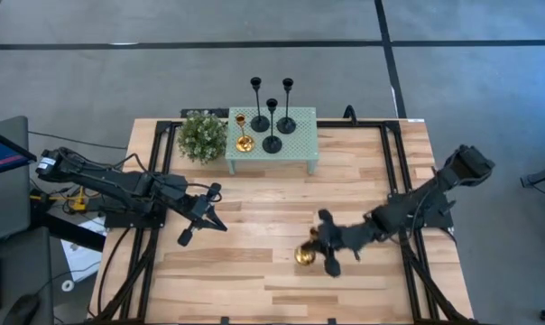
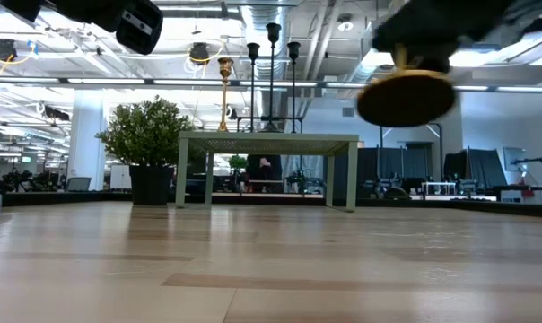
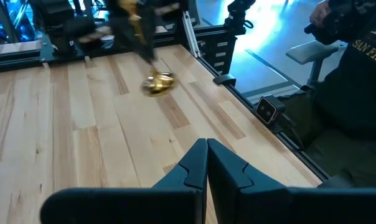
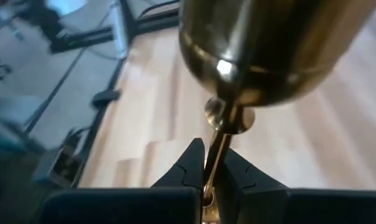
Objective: Pick & Place candle stick holders
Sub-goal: Put the gold candle holder on the shelf
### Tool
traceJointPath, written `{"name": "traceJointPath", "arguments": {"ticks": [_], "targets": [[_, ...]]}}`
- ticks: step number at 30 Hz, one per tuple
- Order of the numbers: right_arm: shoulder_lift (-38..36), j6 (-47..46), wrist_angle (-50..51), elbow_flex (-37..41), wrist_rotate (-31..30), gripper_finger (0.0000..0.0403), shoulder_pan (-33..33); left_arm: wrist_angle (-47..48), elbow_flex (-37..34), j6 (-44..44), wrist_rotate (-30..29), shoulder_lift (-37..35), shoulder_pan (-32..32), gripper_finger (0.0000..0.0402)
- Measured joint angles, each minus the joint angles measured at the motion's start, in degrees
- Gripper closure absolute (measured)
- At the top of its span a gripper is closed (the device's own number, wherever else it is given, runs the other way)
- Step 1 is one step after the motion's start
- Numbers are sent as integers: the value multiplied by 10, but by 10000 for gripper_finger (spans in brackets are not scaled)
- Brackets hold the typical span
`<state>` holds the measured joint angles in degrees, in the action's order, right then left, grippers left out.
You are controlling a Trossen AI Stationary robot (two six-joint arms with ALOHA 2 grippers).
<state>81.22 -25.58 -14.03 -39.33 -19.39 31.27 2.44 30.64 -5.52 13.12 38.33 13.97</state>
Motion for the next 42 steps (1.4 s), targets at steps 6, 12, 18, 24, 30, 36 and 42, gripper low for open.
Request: {"name": "traceJointPath", "arguments": {"ticks": [6,12,18,24,30,36,42], "targets": [[-46,-3,103,-41,18,400,-110,0,0,10,0,0,0,392],[-64,78,206,-116,20,401,-186,0,0,15,0,0,0,392],[-58,155,235,-154,55,401,-281,0,0,15,0,0,0,392],[-58,196,233,-155,136,401,-374,0,0,15,0,0,0,392],[-58,232,209,-155,179,401,-443,0,0,15,0,0,0,392],[-49,246,203,-154,206,401,-506,0,0,15,0,0,0,392],[-27,248,175,-153,260,401,-548,0,0,15,0,0,0,392]]}}
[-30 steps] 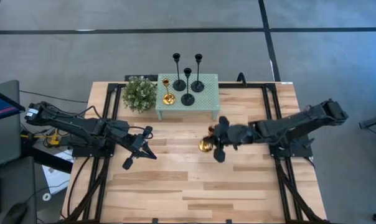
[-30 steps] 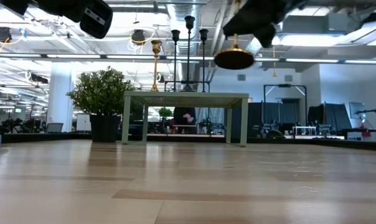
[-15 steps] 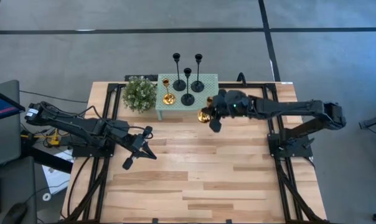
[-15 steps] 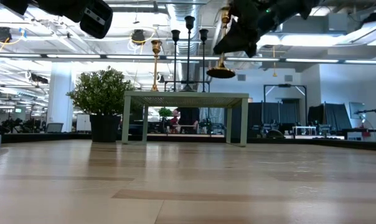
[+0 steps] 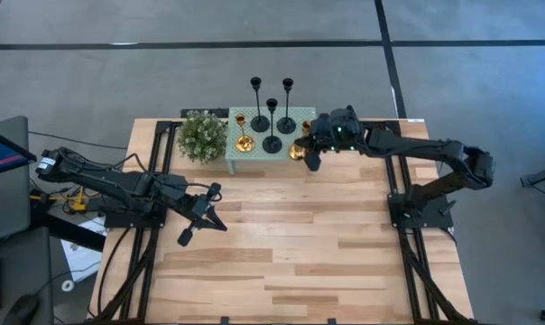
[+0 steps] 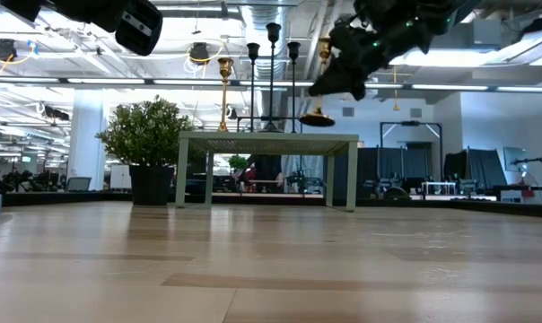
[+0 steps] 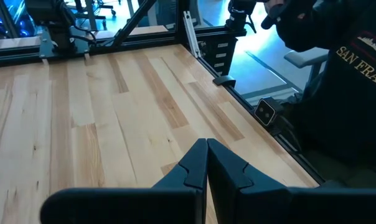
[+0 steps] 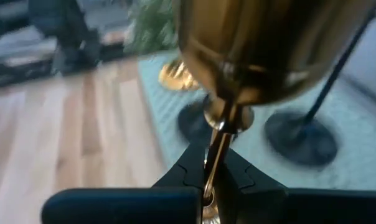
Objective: Pick & Place candle stick holders
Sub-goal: Put the gold candle holder on the shelf
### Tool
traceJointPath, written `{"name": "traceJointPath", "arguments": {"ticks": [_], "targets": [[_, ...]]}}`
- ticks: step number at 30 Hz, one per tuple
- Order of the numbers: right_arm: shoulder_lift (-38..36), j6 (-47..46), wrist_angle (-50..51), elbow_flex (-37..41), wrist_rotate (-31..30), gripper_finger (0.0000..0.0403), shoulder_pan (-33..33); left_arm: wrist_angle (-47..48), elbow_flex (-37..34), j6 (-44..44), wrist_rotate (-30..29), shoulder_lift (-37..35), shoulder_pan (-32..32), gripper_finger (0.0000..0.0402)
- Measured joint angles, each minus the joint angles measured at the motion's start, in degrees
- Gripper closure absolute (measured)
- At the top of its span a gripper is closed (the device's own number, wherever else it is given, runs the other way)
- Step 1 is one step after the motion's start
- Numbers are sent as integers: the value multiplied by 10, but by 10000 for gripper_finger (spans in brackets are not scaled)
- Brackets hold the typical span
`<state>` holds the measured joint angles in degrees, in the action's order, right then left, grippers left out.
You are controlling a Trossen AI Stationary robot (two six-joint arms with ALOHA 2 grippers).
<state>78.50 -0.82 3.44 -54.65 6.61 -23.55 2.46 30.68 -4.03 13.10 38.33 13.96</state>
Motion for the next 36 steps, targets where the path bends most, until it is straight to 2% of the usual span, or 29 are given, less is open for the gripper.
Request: {"name": "traceJointPath", "arguments": {"ticks": [18,28,36], "targets": [[48,30,-37,-16,25,401,-55,0,0,-2,0,0,0,392],[121,67,76,-120,25,401,-56,0,0,-2,0,0,0,392],[114,76,99,-129,-9,401,-41,1,0,-2,0,0,0,392]]}}
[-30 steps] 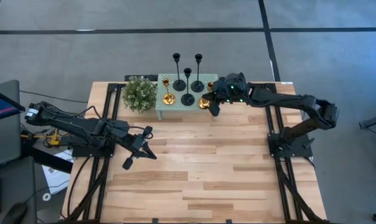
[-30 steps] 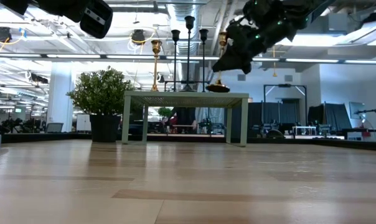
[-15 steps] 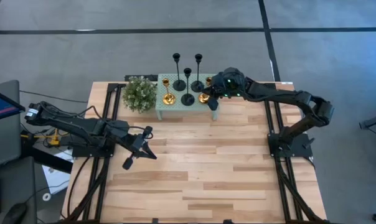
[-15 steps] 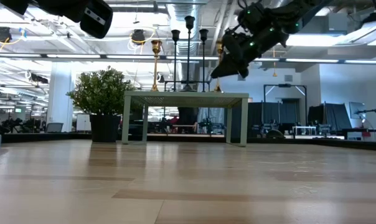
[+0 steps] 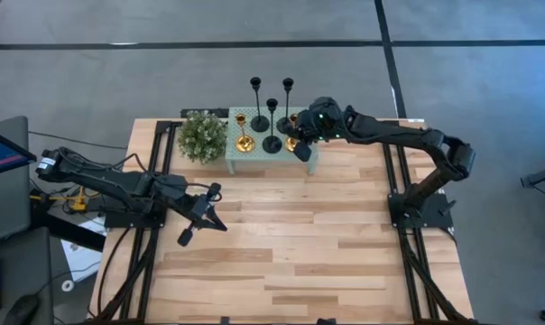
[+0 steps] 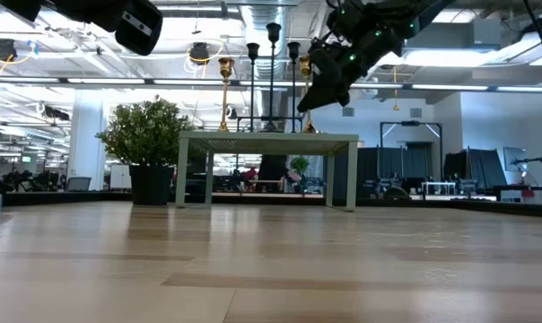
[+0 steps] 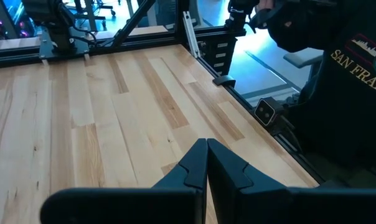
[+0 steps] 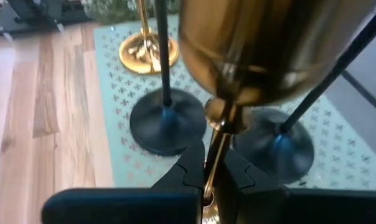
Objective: Pick & Place candle stick holders
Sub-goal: Put the gold candle holder on the shelf
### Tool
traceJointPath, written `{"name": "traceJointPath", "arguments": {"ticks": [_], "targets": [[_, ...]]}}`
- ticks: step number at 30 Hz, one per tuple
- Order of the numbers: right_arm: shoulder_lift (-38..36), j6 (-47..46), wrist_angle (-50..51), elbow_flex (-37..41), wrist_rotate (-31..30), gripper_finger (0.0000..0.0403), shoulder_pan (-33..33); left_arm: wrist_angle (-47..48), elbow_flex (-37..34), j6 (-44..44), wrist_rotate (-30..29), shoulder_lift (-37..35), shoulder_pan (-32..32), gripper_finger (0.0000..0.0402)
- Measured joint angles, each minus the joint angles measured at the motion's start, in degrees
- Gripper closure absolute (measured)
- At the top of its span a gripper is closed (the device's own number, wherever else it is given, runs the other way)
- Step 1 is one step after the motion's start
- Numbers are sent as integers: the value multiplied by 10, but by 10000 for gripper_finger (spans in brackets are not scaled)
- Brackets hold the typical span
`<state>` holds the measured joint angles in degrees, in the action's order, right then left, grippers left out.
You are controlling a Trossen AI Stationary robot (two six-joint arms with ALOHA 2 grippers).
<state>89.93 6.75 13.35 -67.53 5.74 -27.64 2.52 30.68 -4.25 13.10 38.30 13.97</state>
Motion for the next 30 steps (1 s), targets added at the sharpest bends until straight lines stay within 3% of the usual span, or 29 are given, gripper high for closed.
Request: {"name": "traceJointPath", "arguments": {"ticks": [13,30], "targets": [[-9,7,-35,30,-12,401,-2,0,0,0,0,0,0,392],[-92,9,-85,94,7,402,-5,0,0,0,0,0,0,392]]}}
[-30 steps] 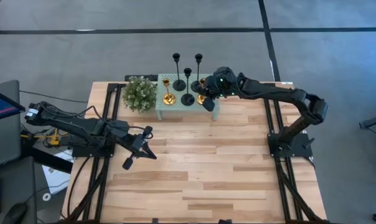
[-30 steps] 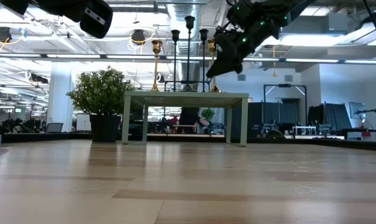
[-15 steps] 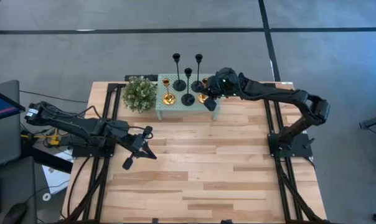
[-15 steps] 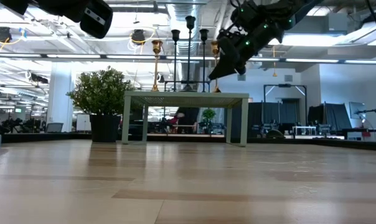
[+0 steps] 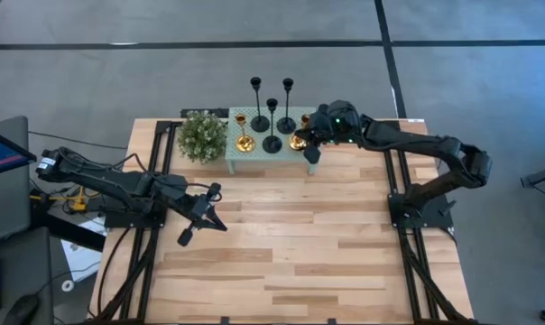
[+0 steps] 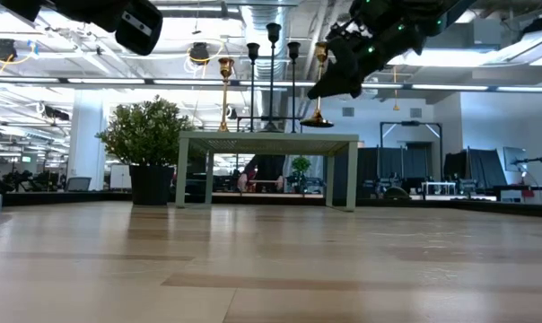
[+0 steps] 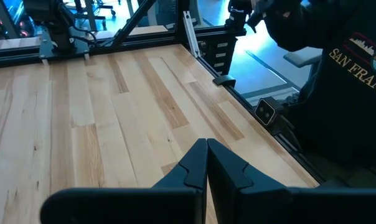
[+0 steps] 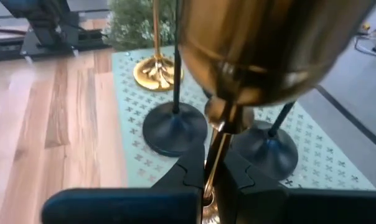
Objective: Pick & Place candle stick holders
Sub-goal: Put the gold candle holder on the shelf
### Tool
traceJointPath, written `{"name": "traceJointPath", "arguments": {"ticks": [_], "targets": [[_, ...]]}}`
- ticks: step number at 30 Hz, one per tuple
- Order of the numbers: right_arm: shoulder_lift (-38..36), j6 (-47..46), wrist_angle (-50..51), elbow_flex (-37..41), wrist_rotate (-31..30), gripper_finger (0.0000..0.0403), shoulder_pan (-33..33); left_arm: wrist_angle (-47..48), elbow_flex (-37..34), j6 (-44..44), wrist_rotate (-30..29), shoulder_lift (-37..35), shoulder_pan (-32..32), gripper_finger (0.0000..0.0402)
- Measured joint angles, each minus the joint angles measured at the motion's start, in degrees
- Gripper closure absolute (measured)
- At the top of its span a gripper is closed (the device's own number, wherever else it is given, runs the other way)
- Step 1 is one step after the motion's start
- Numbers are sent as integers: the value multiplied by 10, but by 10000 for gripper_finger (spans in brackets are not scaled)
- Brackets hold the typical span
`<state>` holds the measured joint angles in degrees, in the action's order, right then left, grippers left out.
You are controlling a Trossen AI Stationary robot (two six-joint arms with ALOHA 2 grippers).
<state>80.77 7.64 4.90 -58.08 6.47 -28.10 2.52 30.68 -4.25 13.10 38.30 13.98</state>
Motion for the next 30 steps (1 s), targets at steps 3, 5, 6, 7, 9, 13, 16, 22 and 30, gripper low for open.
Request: {"name": "traceJointPath", "arguments": {"ticks": [3,5,6,7,9,13,16,22,30], "targets": [[12,-1,-4,0,11,402,-1,0,0,0,0,0,0,392],[21,-6,-8,0,15,402,-2,0,0,0,0,0,0,392],[22,-6,-6,1,16,402,-3,0,0,0,0,0,0,392],[22,-6,-8,1,17,402,-5,0,0,0,0,0,0,392],[24,-10,-15,0,25,402,-7,0,0,0,0,0,0,392],[25,-16,-11,0,27,402,-14,0,0,0,0,0,0,392],[25,-17,-10,0,27,402,-14,0,0,0,0,0,0,392],[25,-22,-8,0,27,402,-13,0,0,0,0,0,0,392],[25,-25,-2,0,27,402,-13,0,0,0,0,0,0,392]]}}
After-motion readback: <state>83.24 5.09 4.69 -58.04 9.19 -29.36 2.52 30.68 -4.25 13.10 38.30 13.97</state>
